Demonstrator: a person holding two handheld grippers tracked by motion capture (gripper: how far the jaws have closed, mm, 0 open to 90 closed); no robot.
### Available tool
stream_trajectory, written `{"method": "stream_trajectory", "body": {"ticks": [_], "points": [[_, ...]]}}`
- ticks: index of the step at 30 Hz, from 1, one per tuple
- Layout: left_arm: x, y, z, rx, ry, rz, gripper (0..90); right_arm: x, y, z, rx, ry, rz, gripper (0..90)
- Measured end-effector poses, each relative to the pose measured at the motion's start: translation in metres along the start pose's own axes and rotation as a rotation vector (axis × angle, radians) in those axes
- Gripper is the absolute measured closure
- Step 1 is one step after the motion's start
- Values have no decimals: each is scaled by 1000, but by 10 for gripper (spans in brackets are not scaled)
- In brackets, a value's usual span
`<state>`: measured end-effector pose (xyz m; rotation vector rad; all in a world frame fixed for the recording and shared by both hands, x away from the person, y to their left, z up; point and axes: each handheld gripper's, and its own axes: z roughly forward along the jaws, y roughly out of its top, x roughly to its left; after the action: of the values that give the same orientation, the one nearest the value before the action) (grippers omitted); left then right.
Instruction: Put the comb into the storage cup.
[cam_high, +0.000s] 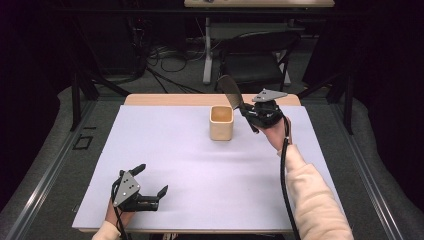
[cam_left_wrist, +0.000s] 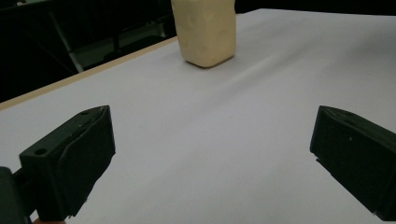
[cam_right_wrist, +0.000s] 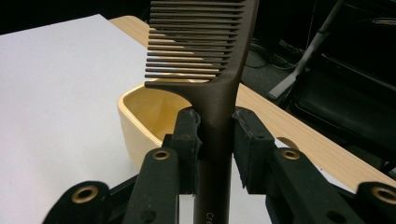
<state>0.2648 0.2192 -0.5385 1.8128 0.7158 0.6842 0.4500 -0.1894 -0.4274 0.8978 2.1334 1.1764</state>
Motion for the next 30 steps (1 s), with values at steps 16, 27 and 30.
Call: {"method": "stream_trajectory", "body": {"ticks": [16, 27, 30], "points": [[0, 0, 0, -1, 0, 0, 1, 0, 10, 8, -15, -5, -12, 717], [0, 0, 0, -1, -2, 2, 1, 1, 15, 13, -24, -6, -26, 717], [0, 0, 1, 0, -2, 3, 1, 1, 17, 14, -32, -4, -31, 717]]}}
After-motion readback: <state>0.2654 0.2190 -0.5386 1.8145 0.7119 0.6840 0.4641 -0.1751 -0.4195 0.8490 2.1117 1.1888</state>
